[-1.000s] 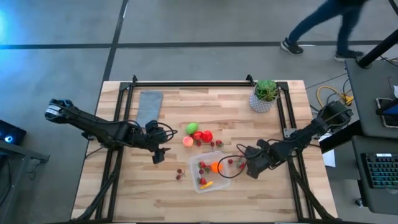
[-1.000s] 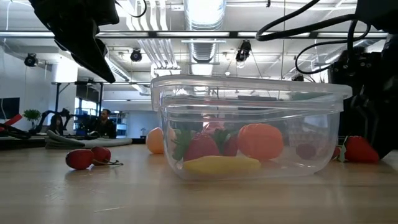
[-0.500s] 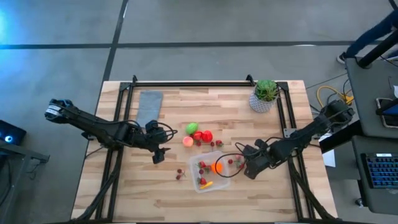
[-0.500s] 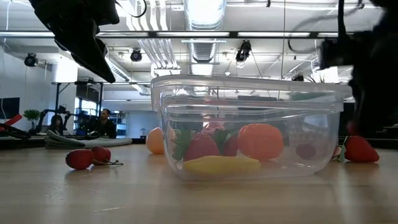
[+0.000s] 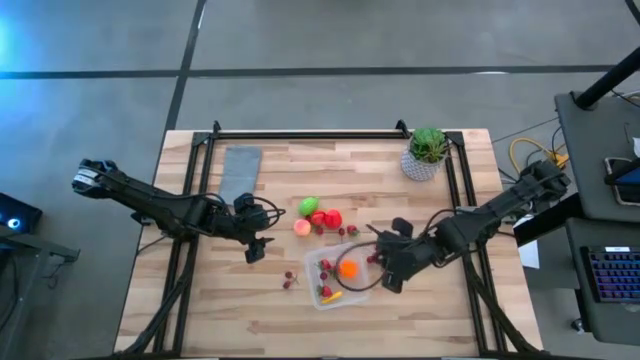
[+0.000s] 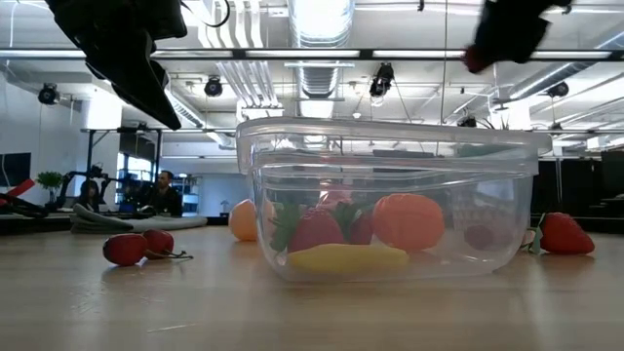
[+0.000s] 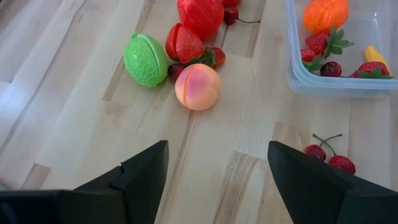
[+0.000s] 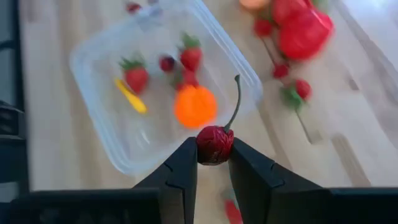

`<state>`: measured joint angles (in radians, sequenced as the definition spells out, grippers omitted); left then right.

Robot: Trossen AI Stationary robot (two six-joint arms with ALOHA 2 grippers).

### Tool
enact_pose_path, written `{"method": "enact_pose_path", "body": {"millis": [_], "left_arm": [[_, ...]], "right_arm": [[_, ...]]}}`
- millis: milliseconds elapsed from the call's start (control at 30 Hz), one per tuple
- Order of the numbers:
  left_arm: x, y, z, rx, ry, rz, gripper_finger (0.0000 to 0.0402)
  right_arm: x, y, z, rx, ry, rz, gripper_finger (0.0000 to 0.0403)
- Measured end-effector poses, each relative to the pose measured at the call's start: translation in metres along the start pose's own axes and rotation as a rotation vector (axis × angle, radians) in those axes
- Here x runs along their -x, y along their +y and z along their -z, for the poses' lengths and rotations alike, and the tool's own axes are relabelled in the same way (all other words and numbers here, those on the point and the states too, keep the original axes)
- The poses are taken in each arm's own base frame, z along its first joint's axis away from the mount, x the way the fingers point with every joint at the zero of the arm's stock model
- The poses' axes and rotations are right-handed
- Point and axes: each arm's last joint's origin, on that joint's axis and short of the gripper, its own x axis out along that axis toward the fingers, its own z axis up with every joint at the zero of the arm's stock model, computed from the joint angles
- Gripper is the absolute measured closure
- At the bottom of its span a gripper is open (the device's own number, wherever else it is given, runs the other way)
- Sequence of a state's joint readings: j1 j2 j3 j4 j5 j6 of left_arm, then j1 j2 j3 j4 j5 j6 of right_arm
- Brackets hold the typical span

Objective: Pick and placing Produce into tupperware
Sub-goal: Put the red cherry into the transparent bin

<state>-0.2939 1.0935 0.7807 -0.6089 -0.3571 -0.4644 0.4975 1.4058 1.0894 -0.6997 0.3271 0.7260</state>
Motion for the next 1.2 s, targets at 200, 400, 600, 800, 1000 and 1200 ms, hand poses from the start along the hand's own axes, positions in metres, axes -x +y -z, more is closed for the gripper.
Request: {"method": "enact_pose_path", "body": {"millis": [200, 400, 600, 800, 1000, 1200], "left_arm": [[0.0, 0.0, 0.0, 0.0, 0.001, -0.001, 0.0142], [0.0, 0.0, 0.0, 0.001, 0.001, -0.001, 0.0142], [0.0, 0.0, 0.0, 0.001, 0.002, -0.001, 0.0142], [0.0, 0.0, 0.001, -0.001, 0.004, -0.002, 0.0142], [0.0, 0.0, 0.001, -0.001, 0.008, 0.008, 0.0142], [-0.002, -0.005, 0.002, -0.016, 0.062, 0.135, 0.0142]], "right_arm": [[-0.019, 0.011, -0.03, 0.018, 0.017, -0.13, 0.0326], [-0.056, 0.019, -0.032, 0.047, 0.172, -0.203, 0.0325], [-0.089, 0.025, -0.02, 0.021, 0.295, -0.194, 0.0298], [-0.091, 0.029, -0.025, 0.007, 0.276, -0.182, 0.0233], [-0.077, 0.029, -0.035, -0.015, 0.2, -0.155, 0.0185], [-0.061, 0.026, -0.042, -0.035, 0.159, -0.089, 0.0172]]}}
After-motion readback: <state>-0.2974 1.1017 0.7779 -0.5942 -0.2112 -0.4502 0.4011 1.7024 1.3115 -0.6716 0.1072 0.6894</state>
